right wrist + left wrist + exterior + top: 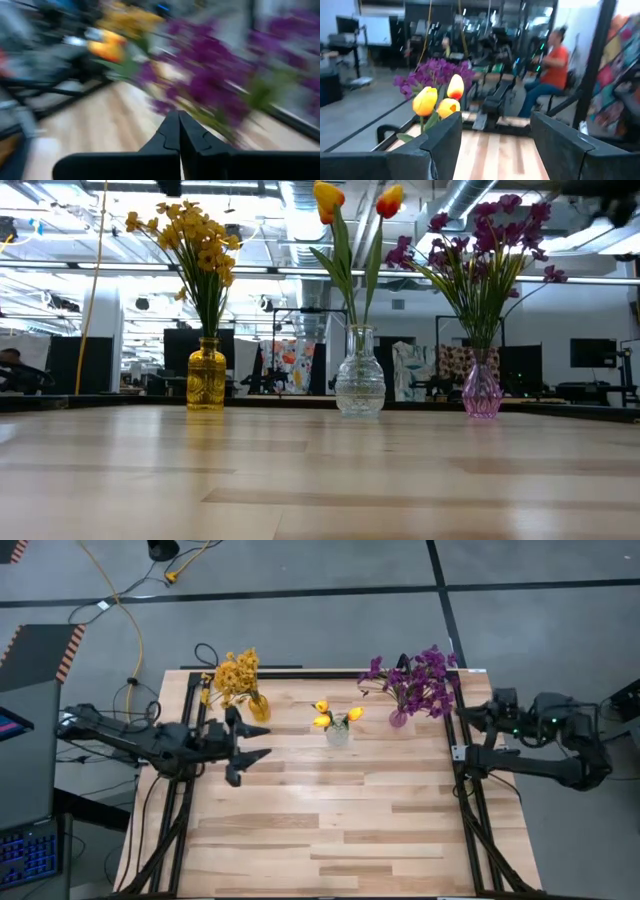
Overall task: Sort flowers into vase by color
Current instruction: Return to Home Position
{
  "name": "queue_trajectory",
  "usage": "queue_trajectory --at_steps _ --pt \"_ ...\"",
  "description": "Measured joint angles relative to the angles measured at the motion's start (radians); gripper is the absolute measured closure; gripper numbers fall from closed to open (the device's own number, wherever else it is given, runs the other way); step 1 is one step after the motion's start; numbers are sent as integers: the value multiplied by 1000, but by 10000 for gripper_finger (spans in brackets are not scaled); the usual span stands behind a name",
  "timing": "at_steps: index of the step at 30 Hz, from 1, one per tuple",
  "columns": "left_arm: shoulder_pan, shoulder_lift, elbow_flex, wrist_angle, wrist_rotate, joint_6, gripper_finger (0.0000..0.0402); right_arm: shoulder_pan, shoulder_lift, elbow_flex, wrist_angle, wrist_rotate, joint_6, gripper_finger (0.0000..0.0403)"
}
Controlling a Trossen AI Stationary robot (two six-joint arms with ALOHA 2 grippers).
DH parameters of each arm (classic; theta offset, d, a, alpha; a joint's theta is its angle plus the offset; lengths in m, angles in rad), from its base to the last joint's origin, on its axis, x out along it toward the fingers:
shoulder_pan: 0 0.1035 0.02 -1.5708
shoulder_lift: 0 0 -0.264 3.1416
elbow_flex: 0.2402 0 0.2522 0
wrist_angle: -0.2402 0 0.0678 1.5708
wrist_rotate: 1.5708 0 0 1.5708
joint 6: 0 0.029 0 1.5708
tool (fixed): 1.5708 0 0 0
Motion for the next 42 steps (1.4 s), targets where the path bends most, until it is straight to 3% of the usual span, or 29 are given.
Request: queue_trajectory --at_steps 6,11,17,22,30,36,42 --pt "0 -115 -271 233 24 4 178 0 -54 -209 335 -254 -106 369" --pt "11 -168 -399 346 23 4 178 0 -55 -357 452 -275 -134 372" --pt "45 -268 -483 346 27 4 178 0 -55 -499 599 -315 -162 384" --pt "66 -349 -533 336 74 58 178 0 -56 -565 684 -430 -178 367" --pt "75 -440 -610 314 70 67 178 0 -79 -622 731 -432 -177 384" --pt "75 -501 -647 302 60 68 178 0 -150 -625 696 -432 -176 369" --pt "75 -566 -648 191 11 69 178 0 -208 -624 680 -421 -150 383"
